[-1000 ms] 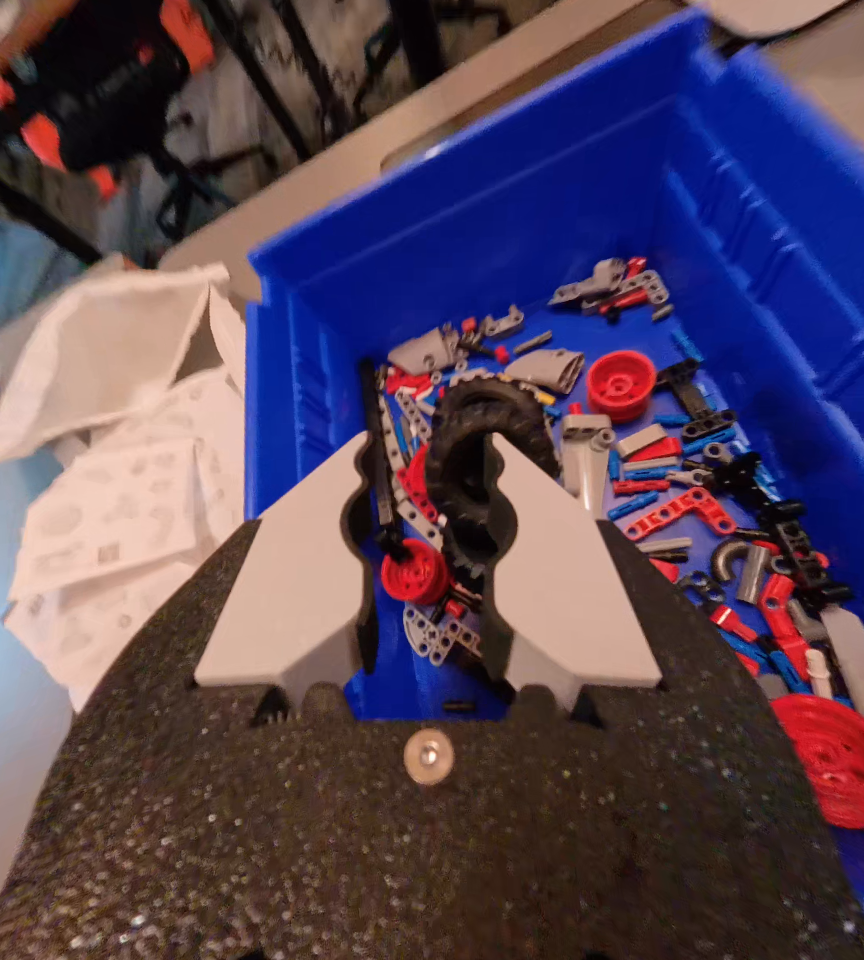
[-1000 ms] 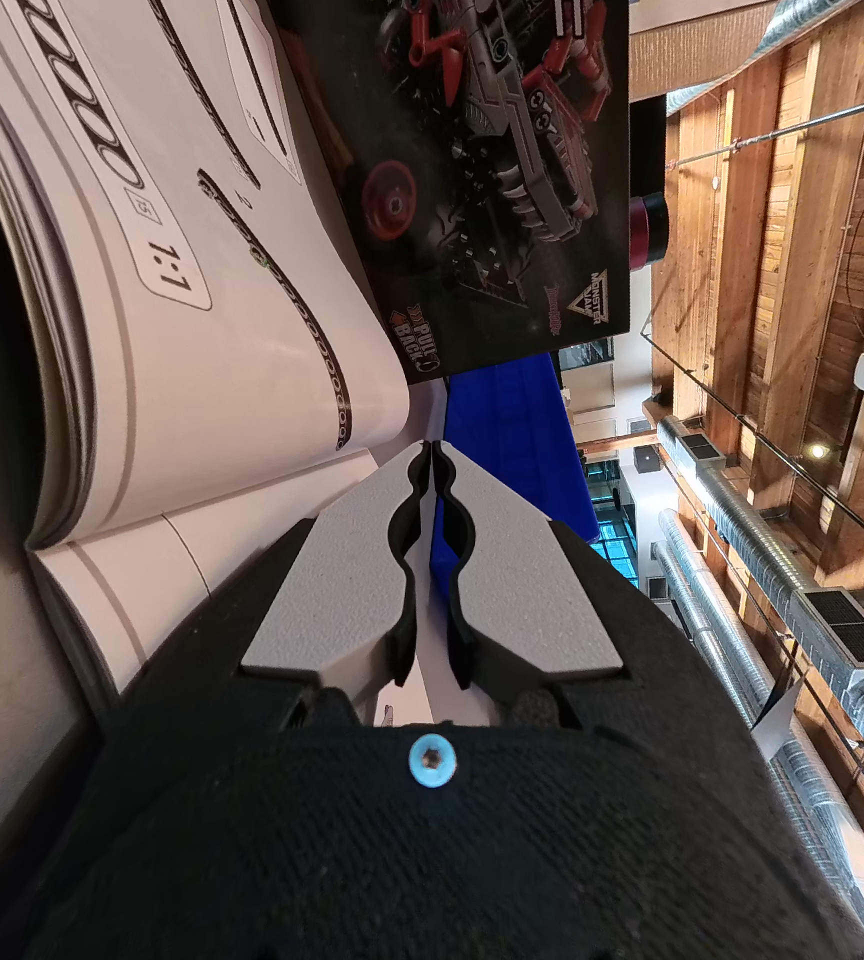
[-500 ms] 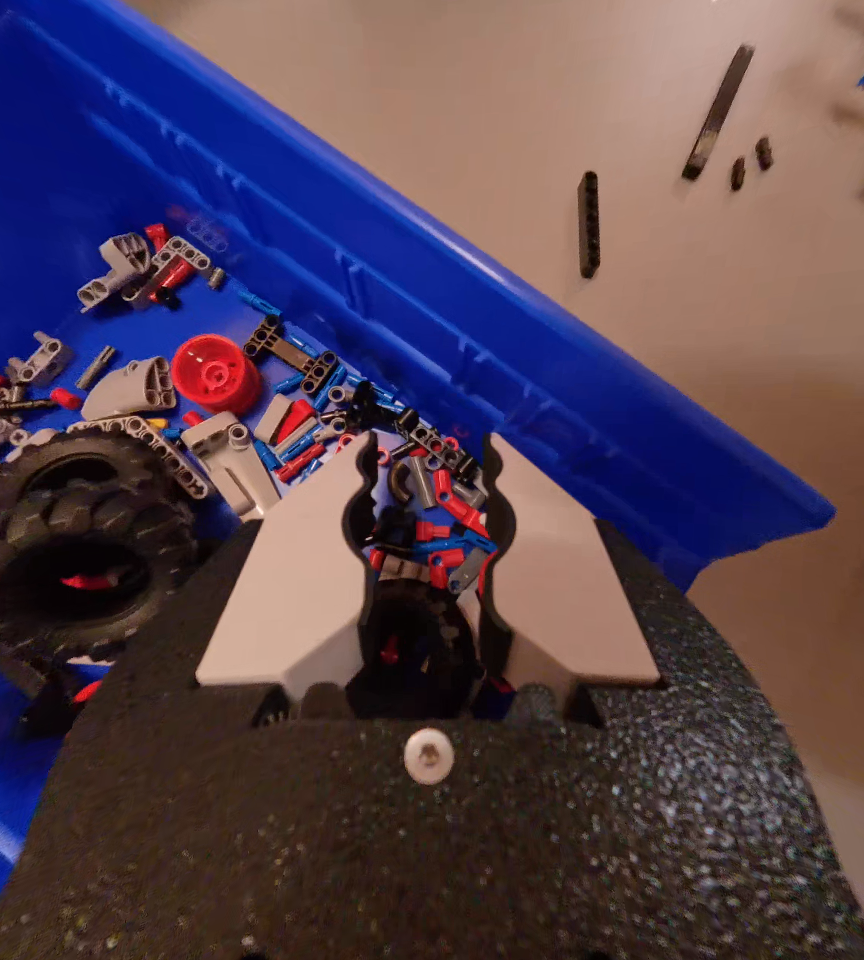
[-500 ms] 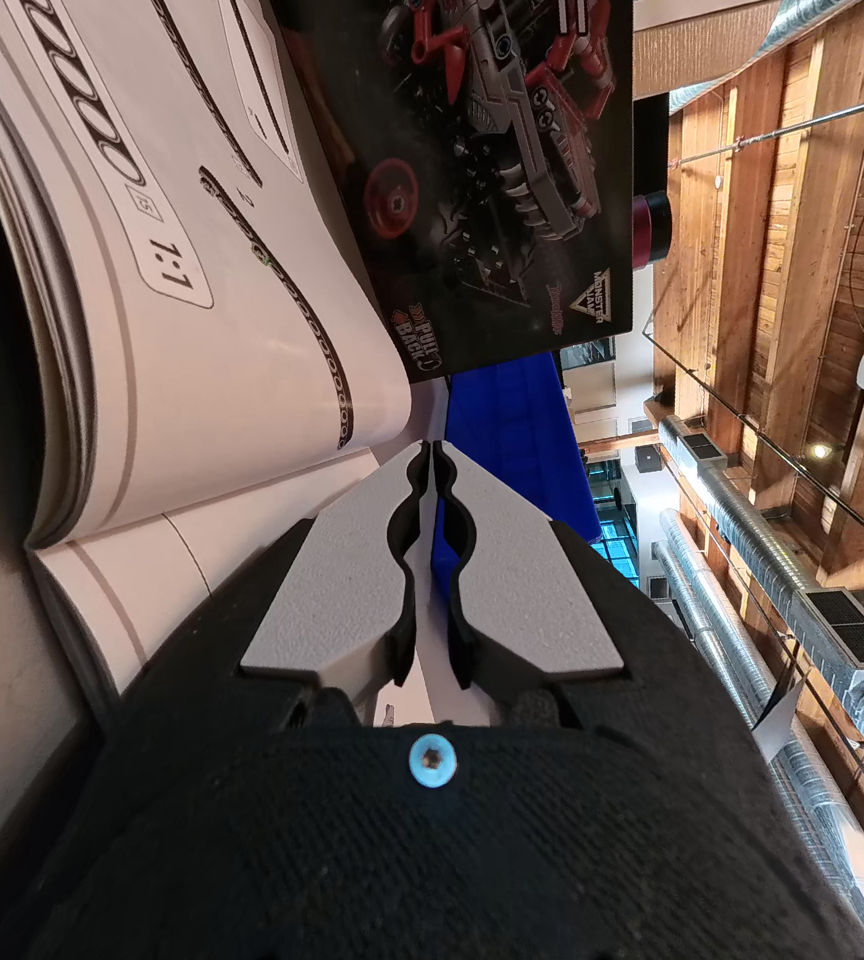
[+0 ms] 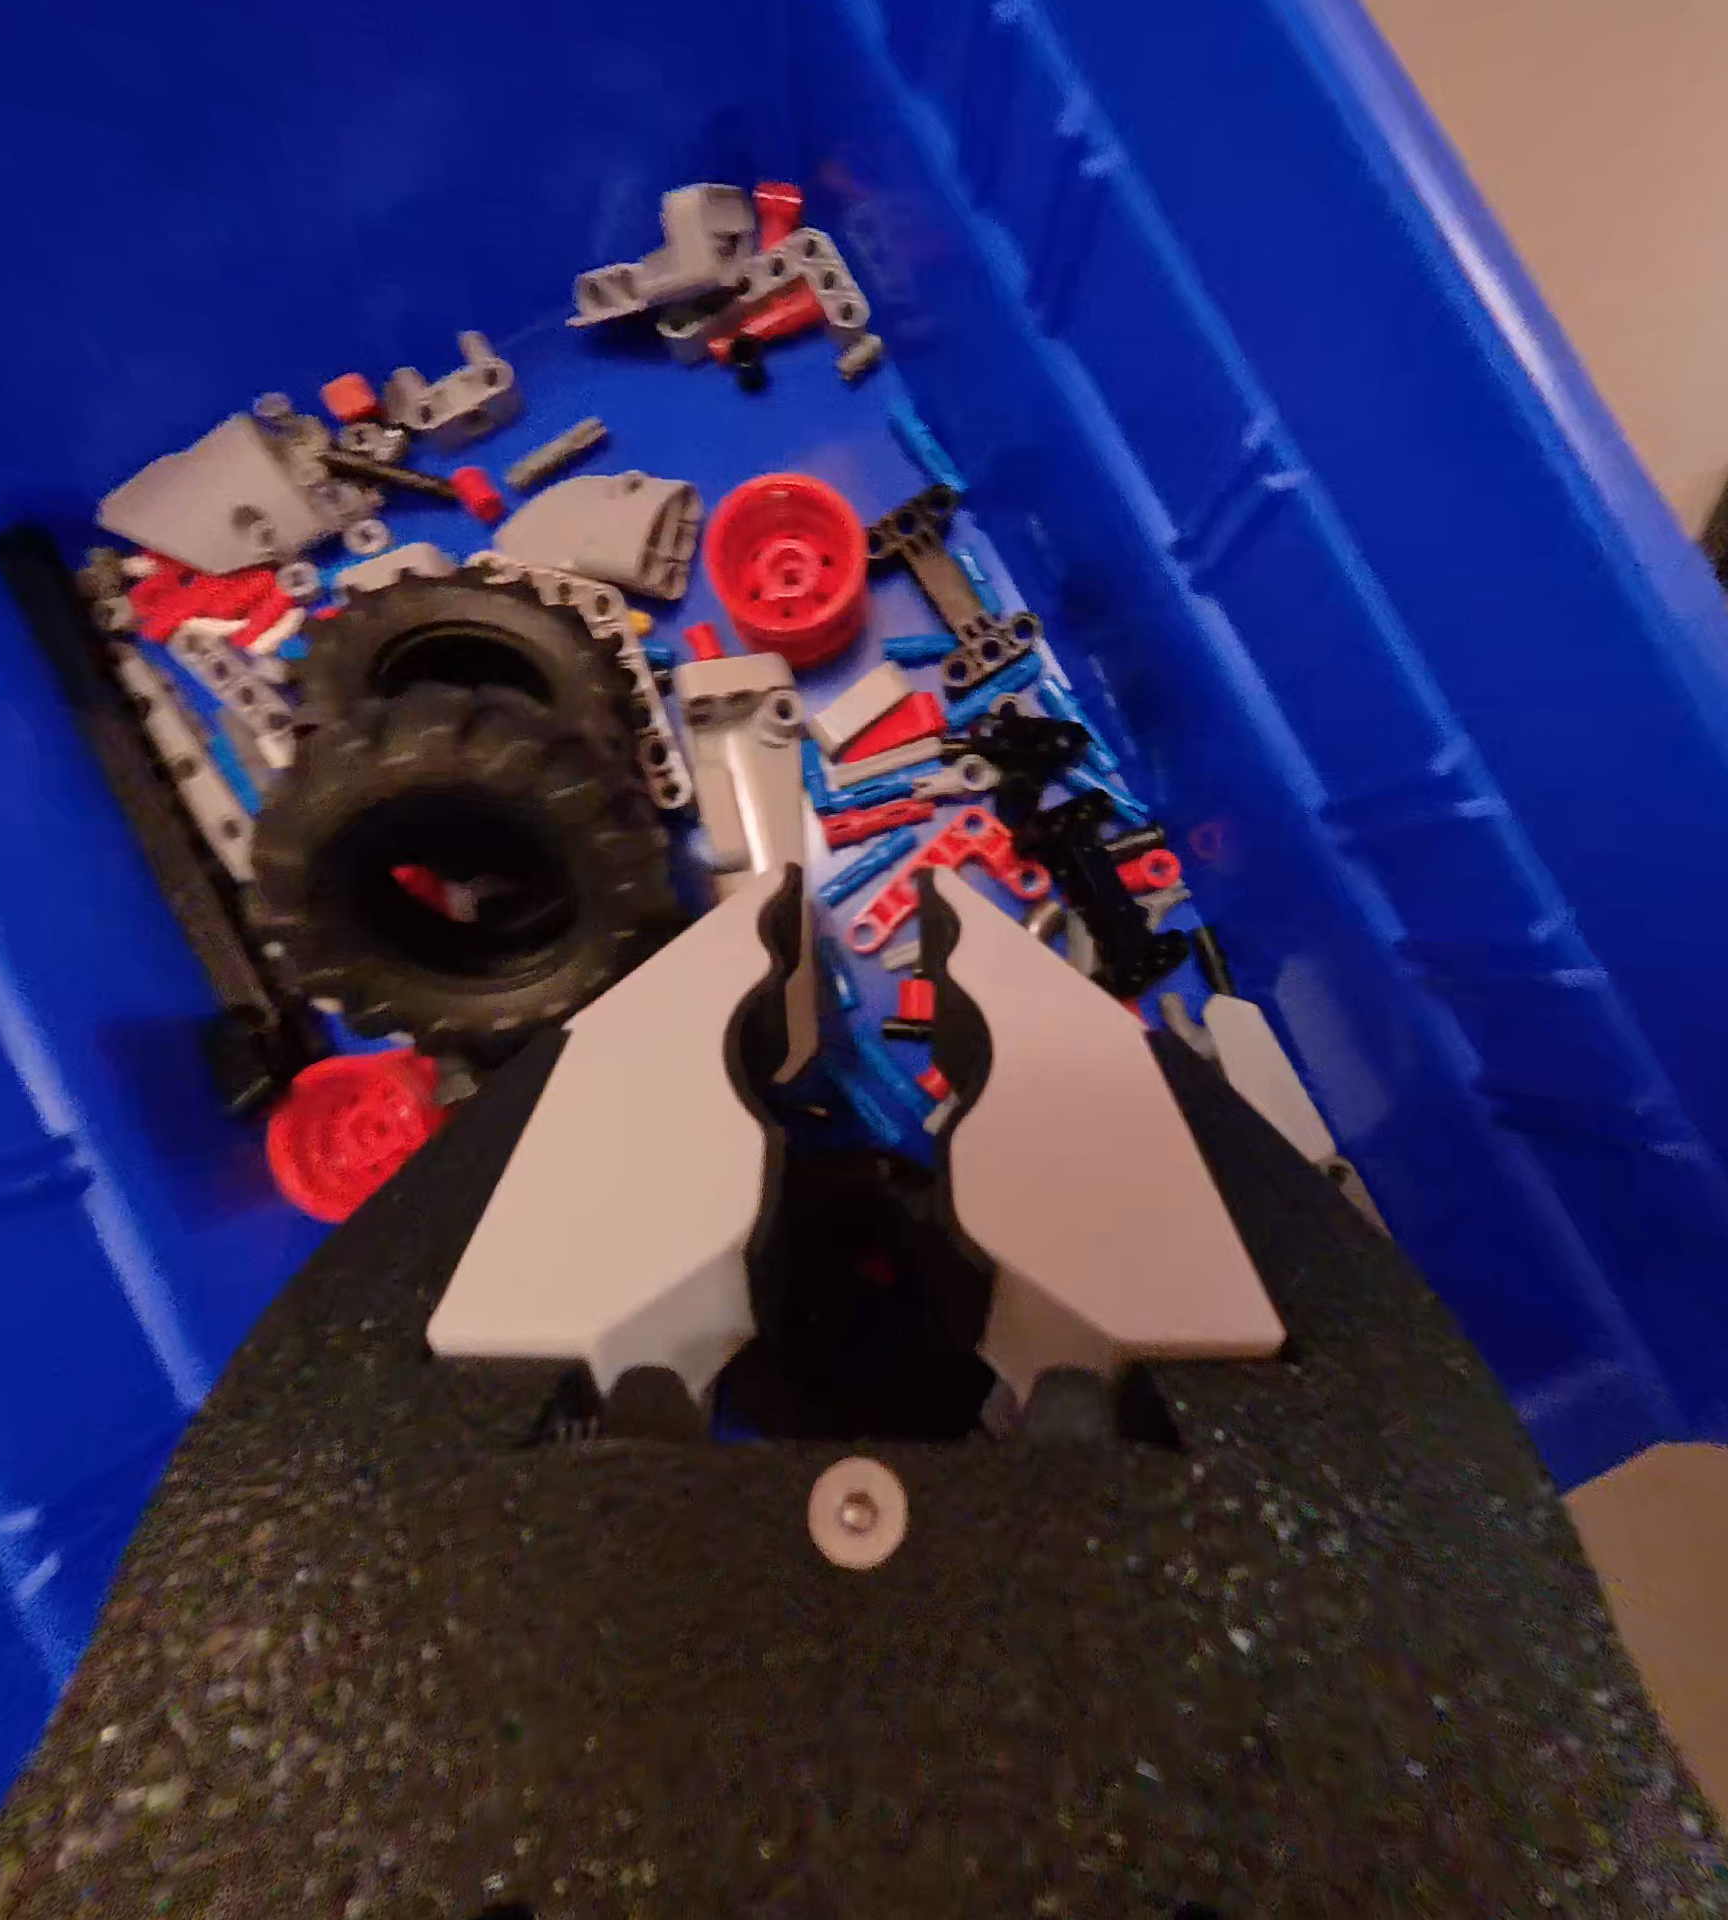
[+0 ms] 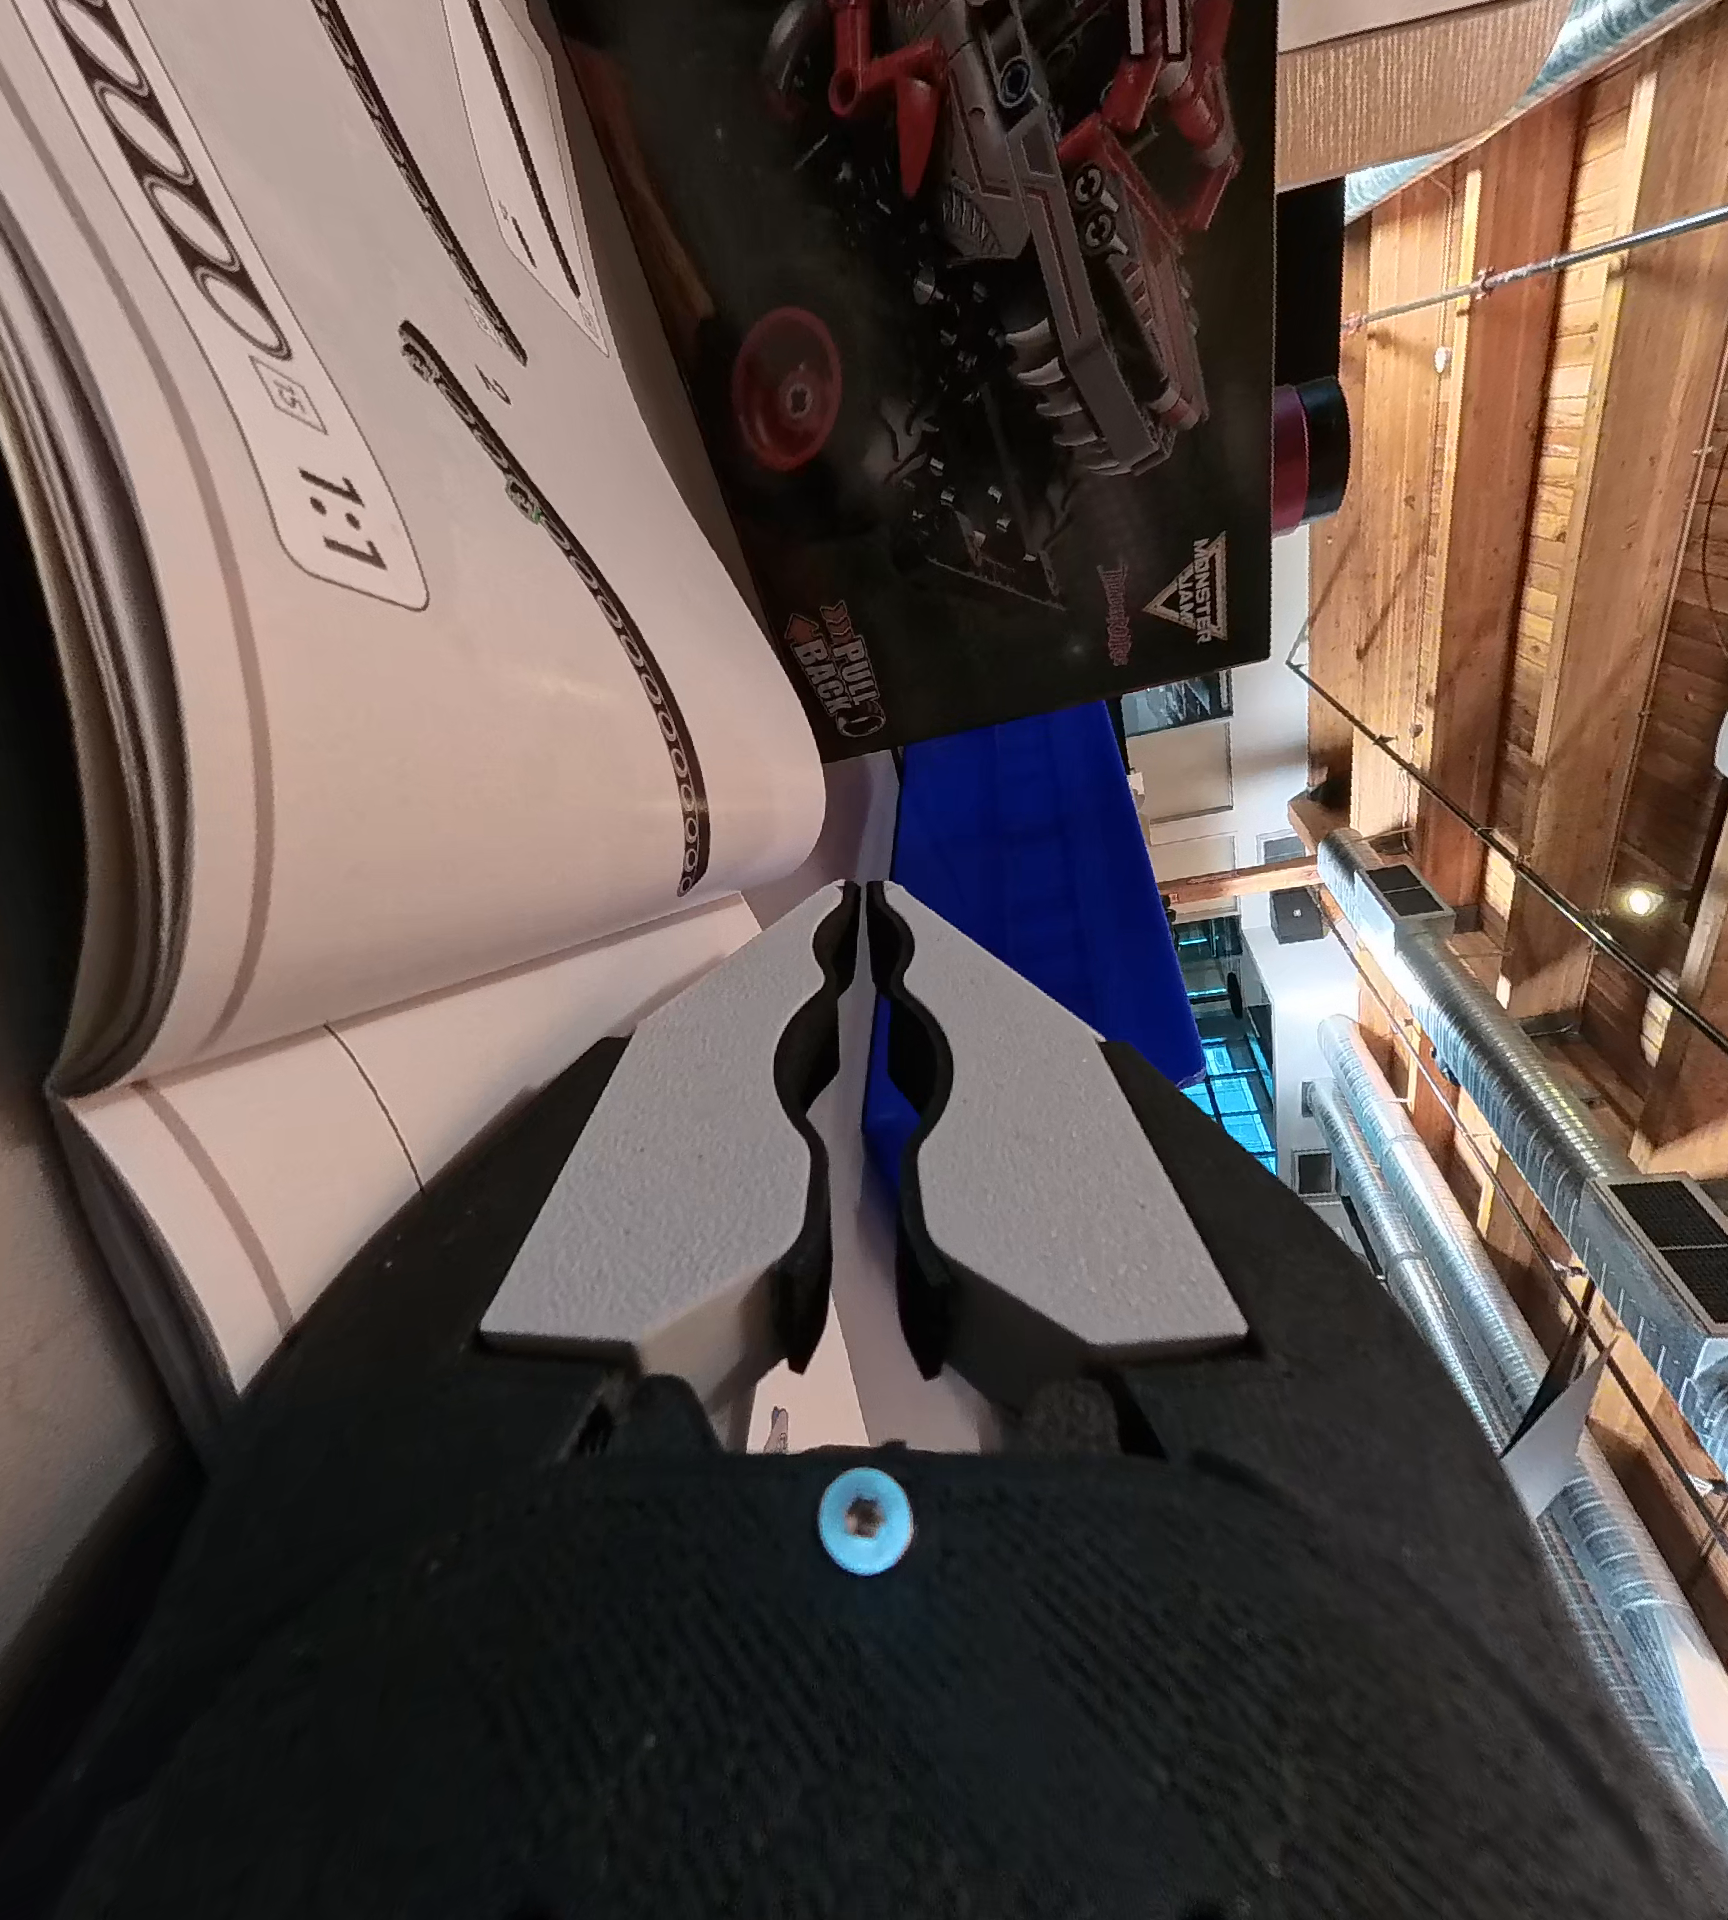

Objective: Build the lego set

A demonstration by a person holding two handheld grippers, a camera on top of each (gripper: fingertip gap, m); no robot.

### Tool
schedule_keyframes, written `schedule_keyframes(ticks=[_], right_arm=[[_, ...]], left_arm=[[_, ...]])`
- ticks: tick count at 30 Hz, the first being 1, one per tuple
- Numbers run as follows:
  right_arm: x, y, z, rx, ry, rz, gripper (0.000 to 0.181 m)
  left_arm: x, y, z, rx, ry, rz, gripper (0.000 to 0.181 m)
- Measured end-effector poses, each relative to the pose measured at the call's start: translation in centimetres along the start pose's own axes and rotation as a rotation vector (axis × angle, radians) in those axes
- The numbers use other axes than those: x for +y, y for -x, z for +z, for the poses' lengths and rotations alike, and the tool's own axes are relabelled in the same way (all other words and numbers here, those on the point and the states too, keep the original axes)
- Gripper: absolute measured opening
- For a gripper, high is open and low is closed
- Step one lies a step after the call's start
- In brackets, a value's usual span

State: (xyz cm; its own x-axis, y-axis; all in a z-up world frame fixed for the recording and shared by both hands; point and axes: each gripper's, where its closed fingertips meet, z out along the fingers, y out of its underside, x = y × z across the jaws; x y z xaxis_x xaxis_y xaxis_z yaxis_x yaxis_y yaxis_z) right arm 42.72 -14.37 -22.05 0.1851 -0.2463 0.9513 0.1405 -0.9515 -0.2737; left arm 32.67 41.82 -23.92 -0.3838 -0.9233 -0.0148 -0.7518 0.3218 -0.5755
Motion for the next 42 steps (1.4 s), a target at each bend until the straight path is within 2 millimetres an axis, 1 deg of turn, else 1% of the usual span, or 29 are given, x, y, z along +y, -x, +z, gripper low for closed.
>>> schedule_keyframes(ticks=[2, 6, 8, 9, 11, 14, 15, 17, 18, 20, 22, 25, 27, 28, 29, 30, 31, 32, 34, 35, 37, 38, 39, 41, 42], right_arm=[[0.0, 0.0, 0.0, -0.003, 0.002, 0.002, 0.0], [0.0, 0.0, 0.0, -0.001, 0.001, 0.0, 0.0], [0.0, 0.1, 0.0, -0.003, 0.003, -0.001, 0.0], [0.1, 0.1, 0.1, -0.006, 0.004, -0.002, 0.0], [0.0, 0.1, 0.1, -0.007, 0.004, -0.004, 0.0], [0.0, 0.2, 0.1, -0.008, 0.006, -0.008, 0.0], [0.0, 0.2, 0.1, -0.011, 0.007, -0.007, 0.0], [0.0, 0.2, 0.1, -0.01, 0.007, -0.006, 0.0], [0.0, 0.2, 0.1, -0.011, 0.008, -0.005, 0.0], [0.0, 0.2, 0.1, -0.012, 0.007, -0.004, 0.0], [0.0, 0.2, 0.1, -0.012, 0.006, -0.004, 0.0], [0.0, 0.3, 0.1, -0.014, 0.006, -0.003, 0.0], [0.0, 0.2, 0.1, -0.012, 0.005, -0.003, 0.0], [0.0, 0.3, 0.1, -0.015, 0.004, -0.001, 0.0], [0.0, 0.2, 0.1, -0.013, 0.004, -0.001, 0.0], [0.0, 0.2, 0.1, -0.011, 0.003, -0.002, 0.0], [0.0, 0.2, 0.1, -0.012, 0.002, -0.001, 0.0], [0.0, 0.2, 0.1, -0.014, 0.003, -0.001, 0.0], [0.0, 0.2, 0.1, -0.012, 0.001, -0.002, 0.0], [0.0, 0.3, 0.1, -0.015, 0.002, -0.001, 0.0], [0.0, 0.3, 0.1, -0.015, 0.003, -0.003, 0.0], [0.0, 0.3, 0.1, -0.017, 0.003, -0.002, 0.0], [0.0, 0.3, 0.1, -0.018, 0.004, 0.0, 0.0], [0.0, 0.3, 0.1, -0.017, 0.001, -0.002, 0.0], [0.0, 0.3, 0.1, -0.019, 0.003, -0.001, 0.0]], left_arm=[[0.0, 0.9, -0.4, -0.029, -0.016, -0.023, 0.016], [0.1, 0.7, -1.3, 0.052, -0.043, -0.046, 0.017], [0.0, -0.2, -2.1, 0.139, -0.063, -0.019, 0.02], [0.4, -1.1, -2.5, 0.207, -0.055, 0.015, 0.023], [1.8, -2.9, -3.2, 0.321, -0.004, 0.113, 0.027], [3.2, -4.3, -3.4, 0.362, 0.04, 0.237, 0.036], [3.5, -4.6, -3.4, 0.374, 0.051, 0.254, 0.035], [3.3, -5.4, -3.6, 0.412, 0.042, 0.252, 0.039], [3.4, -5.7, -3.7, 0.43, 0.049, 0.249, 0.039], [3.4, -5.5, -3.7, 0.419, 0.049, 0.243, 0.04], [3.1, -6.0, -4.0, 0.452, 0.026, 0.241, 0.039], [3.8, -6.6, -3.5, 0.471, 0.085, 0.253, 0.039], [3.8, -6.1, -3.3, 0.436, 0.109, 0.23, 0.039], [3.7, -5.3, -3.2, 0.383, 0.11, 0.219, 0.036], [3.7, -3.7, -2.9, 0.284, 0.11, 0.219, 0.023], [4.1, -1.7, -2.7, 0.171, 0.131, 0.234, 0.019], [4.5, -0.5, -2.6, 0.107, 0.151, 0.247, 0.018], [4.5, -0.6, -2.7, 0.115, 0.139, 0.234, 0.017], [3.3, -1.1, -2.9, 0.15, 0.084, 0.169, 0.019], [2.5, -1.8, -2.9, 0.189, 0.046, 0.146, 0.019], [1.6, -4.1, -3.0, 0.326, -0.009, 0.153, 0.021], [1.6, -5.1, -2.9, 0.378, -0.007, 0.172, 0.024], [1.8, -5.7, -2.6, 0.393, 0.011, 0.197, 0.027], [2.5, -6.2, -1.7, 0.363, 0.065, 0.278, 0.032], [2.9, -6.4, -1.2, 0.336, 0.086, 0.328, 0.031]])
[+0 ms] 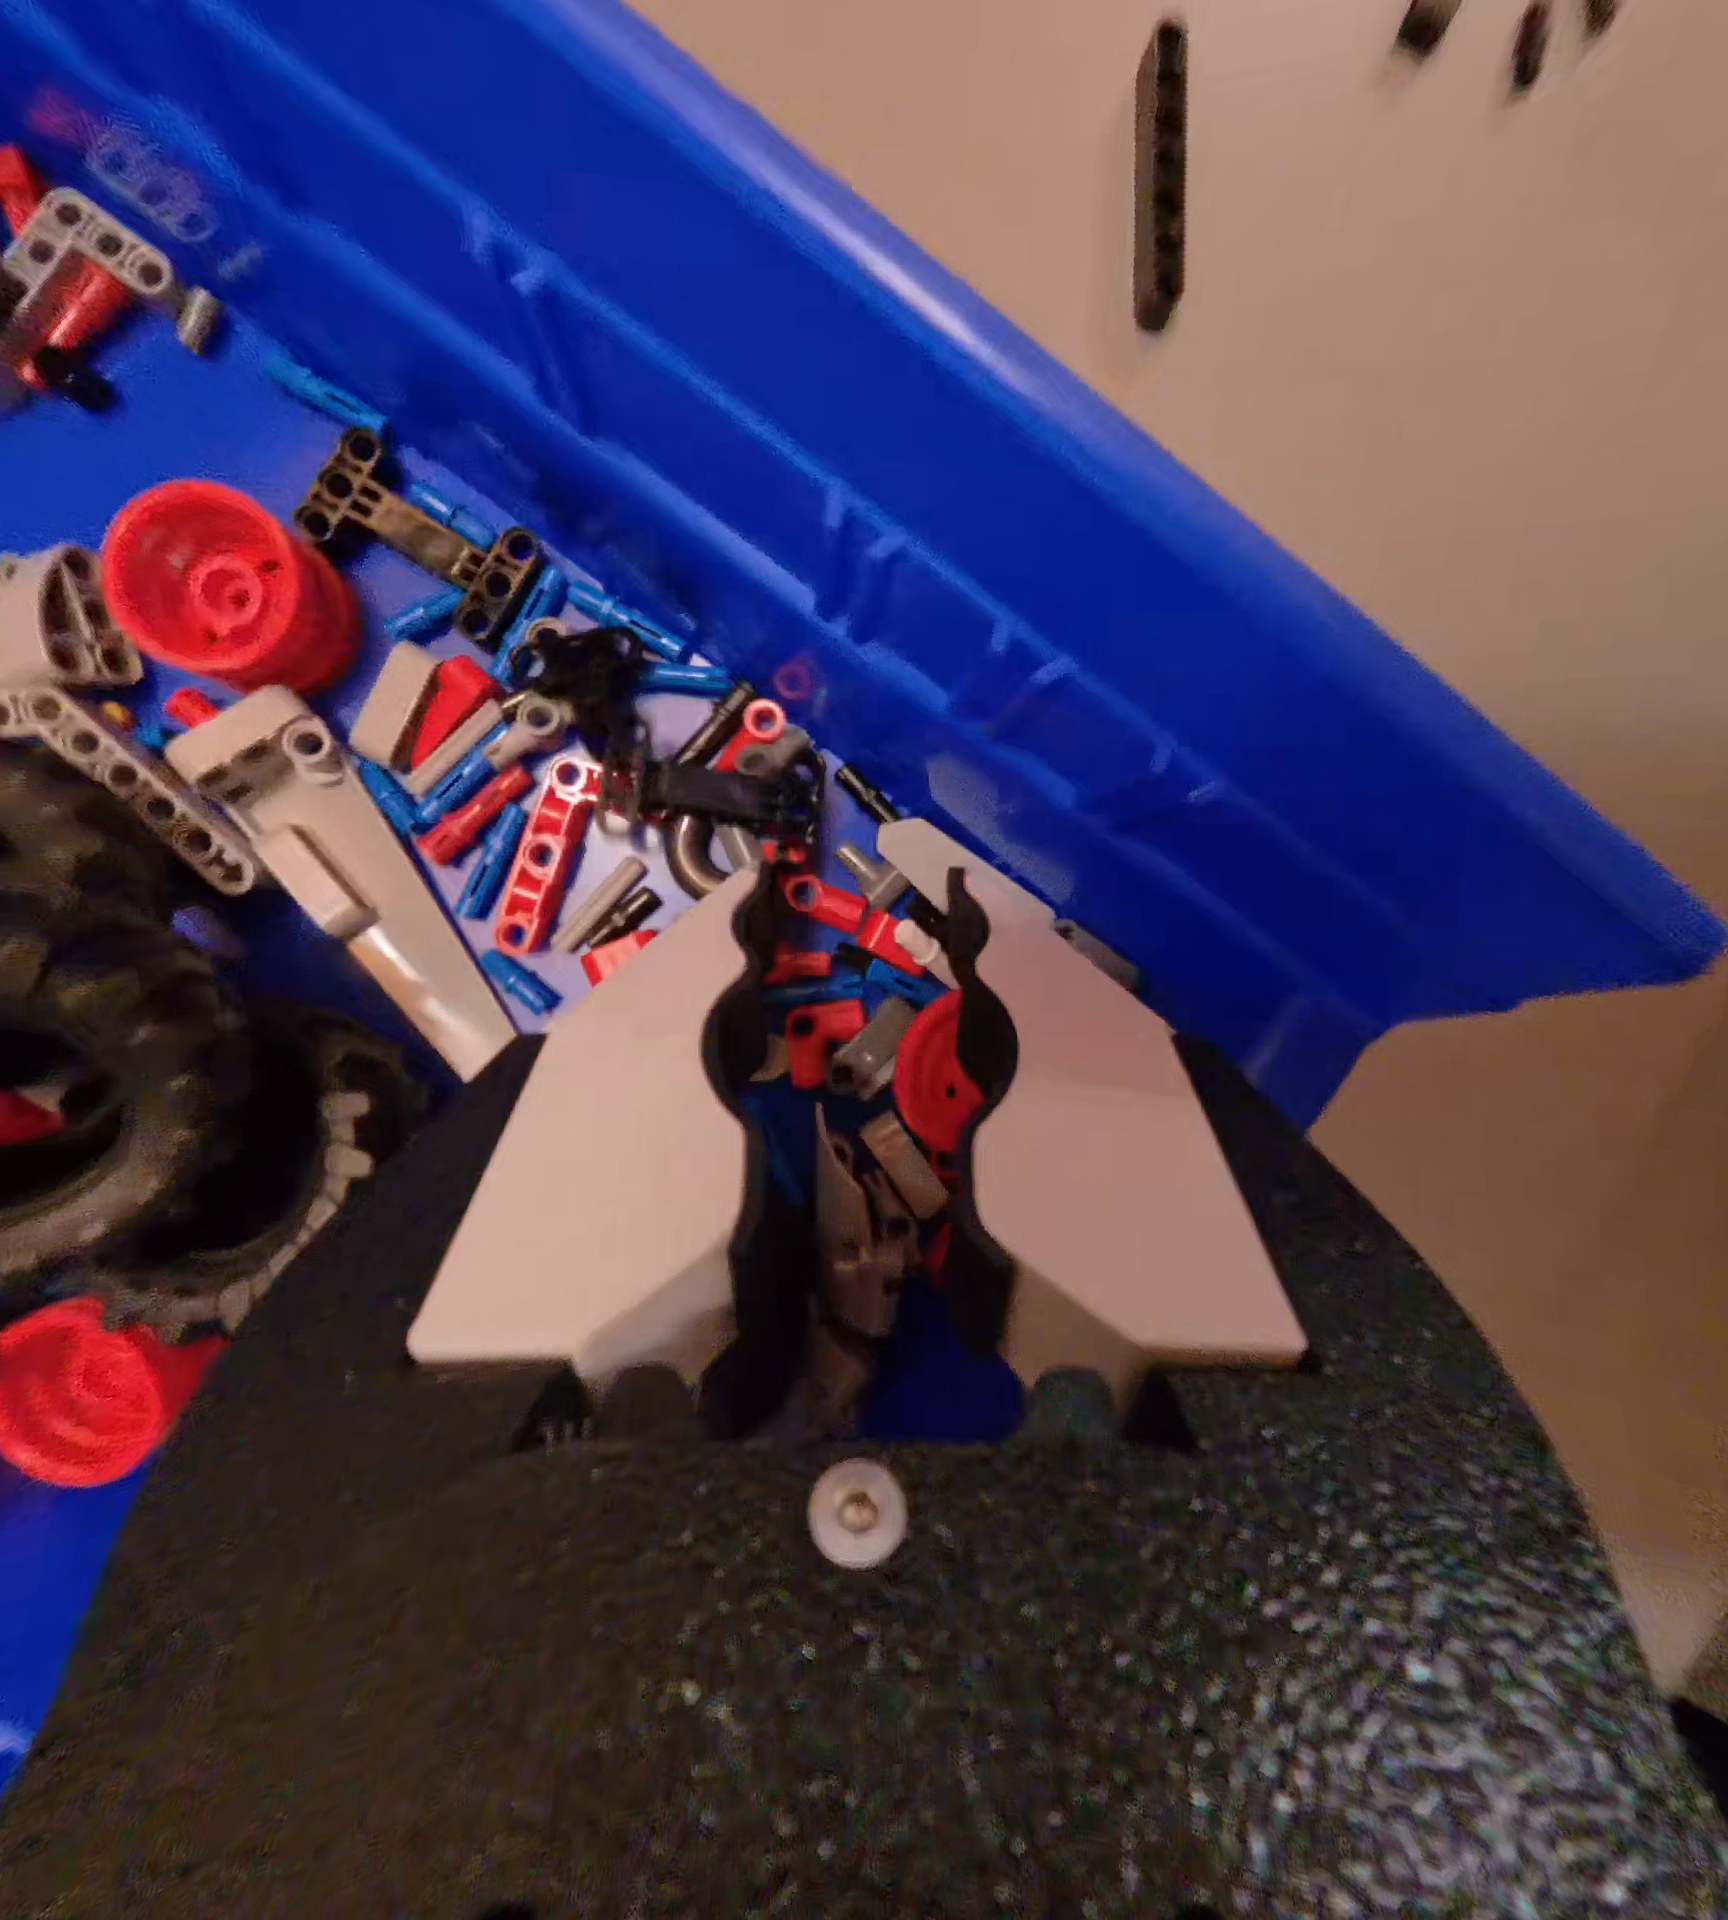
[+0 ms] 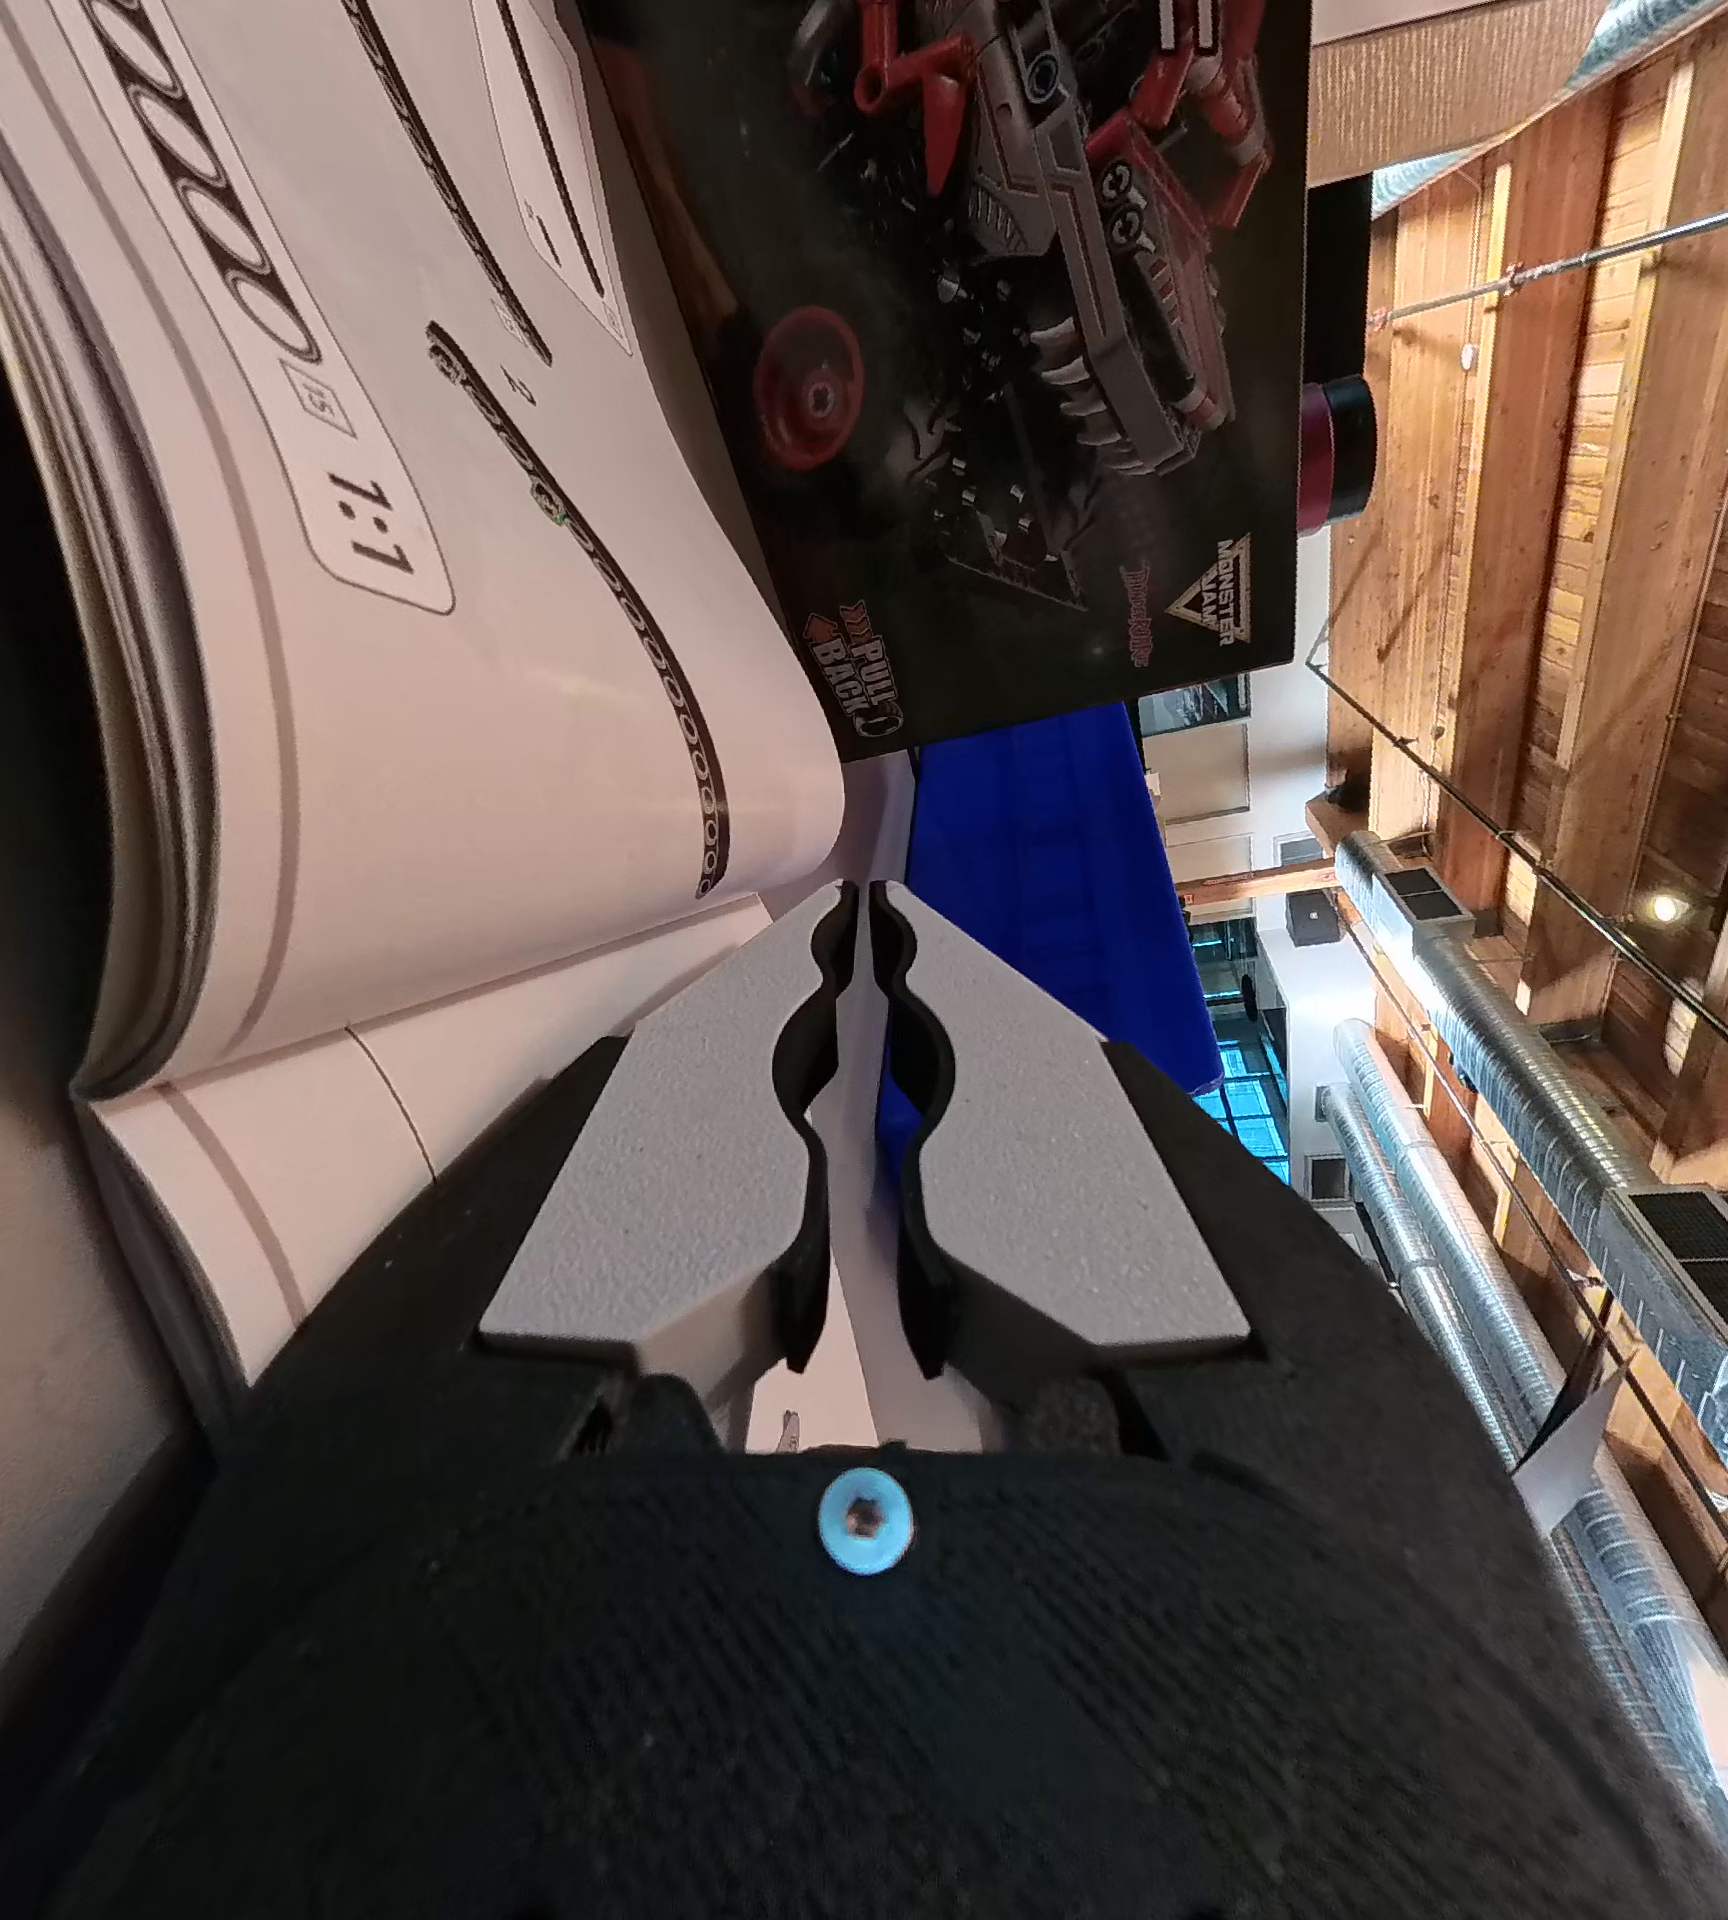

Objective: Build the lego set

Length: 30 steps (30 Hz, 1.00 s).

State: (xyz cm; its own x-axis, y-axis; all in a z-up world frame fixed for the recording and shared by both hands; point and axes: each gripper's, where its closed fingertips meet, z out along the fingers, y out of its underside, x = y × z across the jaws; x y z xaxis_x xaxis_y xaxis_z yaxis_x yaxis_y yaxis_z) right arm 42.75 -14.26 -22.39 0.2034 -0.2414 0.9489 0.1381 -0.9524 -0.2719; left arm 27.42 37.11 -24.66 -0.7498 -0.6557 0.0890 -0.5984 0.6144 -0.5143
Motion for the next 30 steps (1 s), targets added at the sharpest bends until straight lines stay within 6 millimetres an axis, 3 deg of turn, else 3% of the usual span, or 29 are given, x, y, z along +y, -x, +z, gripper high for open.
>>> schedule_keyframes(ticks=[4, 9, 12, 17, 19, 24, 26, 30], right_arm=[[0.0, 0.0, 0.0, 0.001, 0.001, 0.0, 0.0], [0.1, 0.0, 0.0, 0.0, 0.003, 0.0, 0.0], [0.1, 0.0, 0.0, -0.001, 0.005, -0.002, 0.0], [0.1, 0.1, 0.1, -0.005, 0.008, -0.003, 0.0], [0.1, 0.0, 0.0, 0.0, 0.006, -0.006, 0.0], [0.1, 0.1, 0.1, -0.004, 0.007, -0.003, 0.001], [0.1, 0.1, 0.1, -0.002, 0.005, -0.004, 0.0], [0.1, 0.1, 0.1, -0.003, 0.006, -0.002, 0.001]], left_arm=[[0.2, 0.5, 0.2, -0.092, 0.044, 0.084, 0.031], [2.4, 4.0, -1.2, -0.221, 0.083, -0.029, 0.024], [2.3, 5.0, -2.1, -0.237, 0.032, -0.111, 0.025], [2.3, 5.3, -3.7, -0.232, -0.04, -0.142, 0.024], [2.1, 4.5, -3.8, -0.197, -0.055, -0.109, 0.024], [1.3, 1.0, -1.9, -0.04, -0.036, 0.017, 0.026], [2.1, 1.5, -1.0, -0.08, 0.036, 0.028, 0.026], [1.0, 2.6, -0.3, -0.135, 0.01, -0.026, 0.024]])
